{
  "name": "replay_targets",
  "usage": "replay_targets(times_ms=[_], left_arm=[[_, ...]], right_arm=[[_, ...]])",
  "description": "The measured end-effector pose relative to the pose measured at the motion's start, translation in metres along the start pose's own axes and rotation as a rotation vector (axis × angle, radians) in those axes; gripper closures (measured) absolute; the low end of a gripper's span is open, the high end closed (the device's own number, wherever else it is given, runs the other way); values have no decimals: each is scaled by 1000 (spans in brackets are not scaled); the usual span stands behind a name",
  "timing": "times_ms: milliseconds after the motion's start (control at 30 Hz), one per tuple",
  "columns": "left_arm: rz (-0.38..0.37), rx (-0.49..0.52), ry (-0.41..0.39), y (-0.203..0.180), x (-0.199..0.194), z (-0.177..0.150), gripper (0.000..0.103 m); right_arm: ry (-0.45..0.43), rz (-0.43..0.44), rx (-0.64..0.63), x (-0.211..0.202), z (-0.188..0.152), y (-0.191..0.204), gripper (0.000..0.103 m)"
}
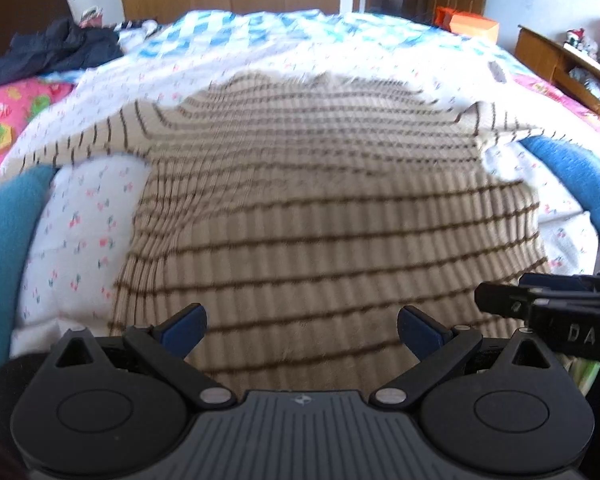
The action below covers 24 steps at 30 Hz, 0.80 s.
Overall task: Fold small clothes
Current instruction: 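Grasp the sweater sleeve cuff with the right gripper and lift it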
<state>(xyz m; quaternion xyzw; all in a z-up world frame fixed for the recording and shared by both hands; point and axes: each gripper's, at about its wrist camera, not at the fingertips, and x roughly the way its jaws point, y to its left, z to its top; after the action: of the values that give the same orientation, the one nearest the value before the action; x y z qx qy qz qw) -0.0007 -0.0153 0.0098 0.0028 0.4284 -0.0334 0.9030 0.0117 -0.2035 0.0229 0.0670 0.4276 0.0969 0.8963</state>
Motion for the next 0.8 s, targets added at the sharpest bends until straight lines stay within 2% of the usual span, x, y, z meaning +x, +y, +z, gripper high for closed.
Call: replay_targets(times_ms=[200, 367, 500, 667, 800], left_arm=[[-42, 39, -61, -20, 2, 34, 0], [-104, 79, -105, -49, 16, 72, 0], [-159, 104, -137, -77, 32, 101, 0], [-205, 117, -130, -108, 60, 127, 0], [-233, 92, -130, -120, 72, 136, 0]], right_arm=[[-105, -26, 90, -14, 41, -48, 55], [-187, -130, 247, -12, 89, -131, 55], [-216, -191, 382, 5, 120, -202, 55], [-224, -279, 553, 33, 146, -283, 55], [-229, -285, 675, 49, 158, -326, 55]])
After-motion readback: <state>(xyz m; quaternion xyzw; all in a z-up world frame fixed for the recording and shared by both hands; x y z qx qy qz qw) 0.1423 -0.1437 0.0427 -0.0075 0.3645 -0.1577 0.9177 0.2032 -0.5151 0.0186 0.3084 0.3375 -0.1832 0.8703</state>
